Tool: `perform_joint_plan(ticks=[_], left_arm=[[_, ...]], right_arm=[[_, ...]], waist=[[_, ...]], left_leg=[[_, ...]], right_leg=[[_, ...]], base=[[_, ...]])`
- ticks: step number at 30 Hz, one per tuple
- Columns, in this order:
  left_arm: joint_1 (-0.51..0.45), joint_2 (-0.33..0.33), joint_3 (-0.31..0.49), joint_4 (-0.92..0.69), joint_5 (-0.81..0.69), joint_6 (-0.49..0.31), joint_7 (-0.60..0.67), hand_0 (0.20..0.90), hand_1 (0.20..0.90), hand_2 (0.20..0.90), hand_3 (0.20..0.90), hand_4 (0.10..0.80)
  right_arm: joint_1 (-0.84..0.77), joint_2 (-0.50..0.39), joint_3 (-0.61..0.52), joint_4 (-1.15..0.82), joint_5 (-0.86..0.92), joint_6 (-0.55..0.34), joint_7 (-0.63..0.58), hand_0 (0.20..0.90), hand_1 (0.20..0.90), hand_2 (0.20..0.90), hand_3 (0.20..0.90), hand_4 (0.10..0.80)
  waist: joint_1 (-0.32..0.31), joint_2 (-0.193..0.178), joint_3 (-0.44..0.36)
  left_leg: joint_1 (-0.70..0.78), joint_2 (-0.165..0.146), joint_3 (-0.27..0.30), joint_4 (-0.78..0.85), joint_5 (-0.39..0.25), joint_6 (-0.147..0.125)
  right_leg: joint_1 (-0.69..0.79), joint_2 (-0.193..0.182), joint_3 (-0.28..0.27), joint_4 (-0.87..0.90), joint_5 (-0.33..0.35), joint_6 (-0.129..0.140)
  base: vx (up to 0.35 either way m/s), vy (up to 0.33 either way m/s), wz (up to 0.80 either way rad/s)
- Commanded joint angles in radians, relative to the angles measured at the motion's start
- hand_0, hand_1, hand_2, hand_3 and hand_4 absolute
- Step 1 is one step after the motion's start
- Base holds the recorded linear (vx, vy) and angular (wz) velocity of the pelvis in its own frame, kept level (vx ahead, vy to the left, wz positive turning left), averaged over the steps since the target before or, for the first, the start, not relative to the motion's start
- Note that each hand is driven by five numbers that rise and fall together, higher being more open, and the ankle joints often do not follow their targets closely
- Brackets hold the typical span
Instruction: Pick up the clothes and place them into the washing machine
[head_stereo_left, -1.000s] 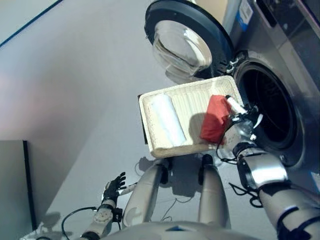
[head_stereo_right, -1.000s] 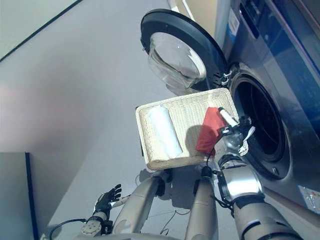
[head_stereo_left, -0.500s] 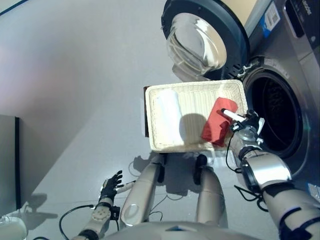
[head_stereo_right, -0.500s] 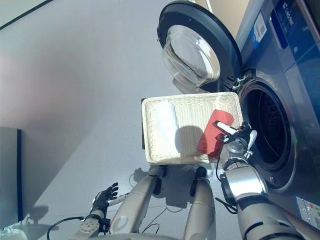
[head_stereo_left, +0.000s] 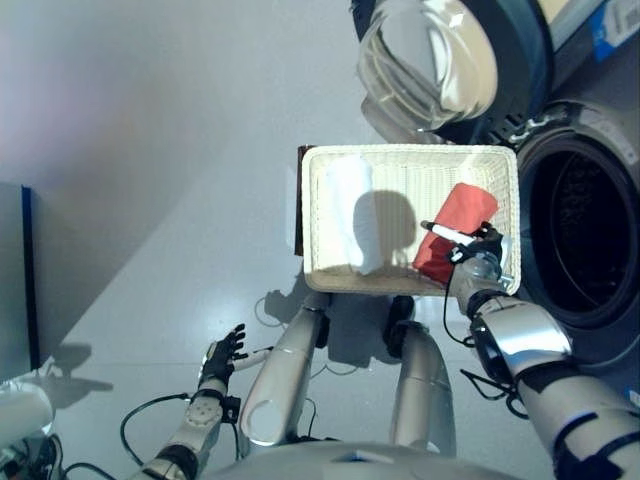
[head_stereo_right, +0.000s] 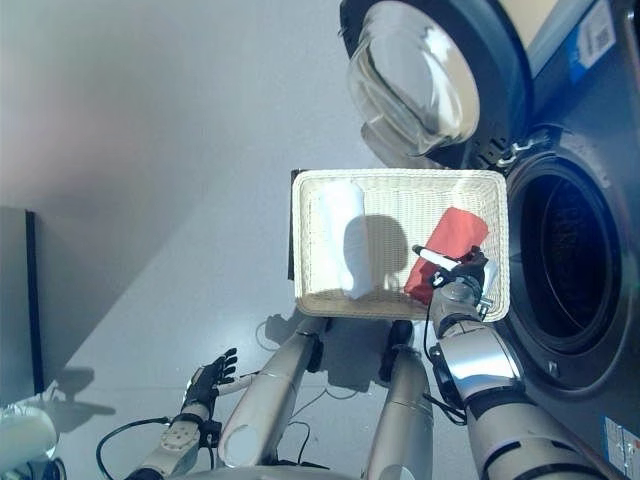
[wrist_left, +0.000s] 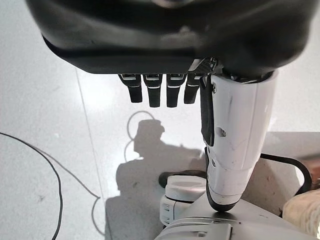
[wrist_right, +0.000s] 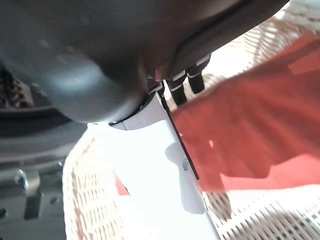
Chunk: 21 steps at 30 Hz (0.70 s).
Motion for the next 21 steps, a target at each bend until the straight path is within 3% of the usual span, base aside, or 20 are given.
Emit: perform_joint_plan(ticks=[1, 5, 9, 13, 14, 15, 21], left_arm=[[0.024, 0.061, -0.002, -0.027, -0.006, -0.018, 0.039, 0.900, 0.900, 0.900, 0.900, 0.800], [0.015, 0.059, -0.028, -0.078, -0.008, -0.018, 0.045, 0.900, 0.900, 0.900, 0.900, 0.800], [0.021, 0.072, -0.067, -0.195, -0.032, -0.030, 0.048, 0.900, 0.900, 0.900, 0.900, 0.800], [0.037, 0.081, -0.077, -0.253, -0.052, -0.033, 0.047, 0.900, 0.900, 0.900, 0.900, 0.800], [0.038, 0.083, -0.078, -0.253, -0.058, -0.035, 0.051, 0.900, 0.900, 0.900, 0.900, 0.800], [0.034, 0.078, -0.082, -0.239, -0.067, -0.036, 0.062, 0.900, 0.900, 0.900, 0.900, 0.800], [0.013, 0.061, -0.095, -0.201, -0.082, -0.040, 0.086, 0.900, 0.900, 0.900, 0.900, 0.800]], right_arm=[[-0.058, -0.064, 0.030, 0.012, -0.008, -0.031, -0.062, 0.900, 0.900, 0.900, 0.900, 0.800], [-0.073, -0.084, 0.036, 0.041, -0.034, -0.005, -0.094, 0.900, 0.900, 0.900, 0.900, 0.800], [-0.117, -0.132, 0.085, 0.075, -0.126, 0.047, -0.146, 0.900, 0.900, 0.900, 0.900, 0.800], [-0.152, -0.135, 0.132, 0.070, -0.201, 0.077, -0.165, 0.900, 0.900, 0.900, 0.900, 0.800], [-0.164, -0.135, 0.144, 0.065, -0.214, 0.078, -0.169, 0.595, 0.595, 0.595, 0.595, 0.582], [-0.177, -0.130, 0.161, 0.057, -0.238, 0.081, -0.177, 0.200, 0.200, 0.200, 0.200, 0.300], [-0.209, -0.124, 0.176, 0.027, -0.249, 0.066, -0.185, 0.200, 0.200, 0.200, 0.200, 0.300]], waist=[[0.036, 0.037, -0.011], [0.048, 0.063, -0.003], [0.070, 0.113, 0.020], [0.076, 0.131, 0.039], [0.075, 0.132, 0.046], [0.072, 0.131, 0.056], [0.055, 0.119, 0.074]], left_leg=[[-0.065, -0.073, 0.049, 0.121, -0.125, 0.017], [-0.107, -0.093, 0.040, 0.141, -0.123, 0.017], [-0.165, -0.116, 0.038, 0.157, -0.114, 0.016], [-0.192, -0.122, 0.039, 0.157, -0.105, 0.014], [-0.197, -0.123, 0.041, 0.155, -0.102, 0.013], [-0.204, -0.120, 0.044, 0.151, -0.101, 0.013], [-0.223, -0.118, 0.056, 0.158, -0.102, 0.014]], right_leg=[[0.021, -0.014, 0.004, -0.151, 0.144, 0.000], [-0.020, -0.032, -0.003, -0.102, 0.123, -0.004], [-0.078, -0.058, -0.006, -0.055, 0.110, -0.011], [-0.111, -0.062, -0.004, -0.043, 0.110, -0.012], [-0.120, -0.062, -0.001, -0.043, 0.112, -0.012], [-0.132, -0.062, 0.003, -0.046, 0.116, -0.010], [-0.159, -0.055, 0.018, -0.045, 0.126, -0.010]], base=[[0.005, 0.012, 0.16], [-0.013, 0.028, 0.26], [-0.038, 0.042, 0.17], [-0.026, 0.040, 0.18], [-0.023, 0.049, 0.07], [-0.019, 0.052, 0.00], [-0.008, 0.024, -0.06]])
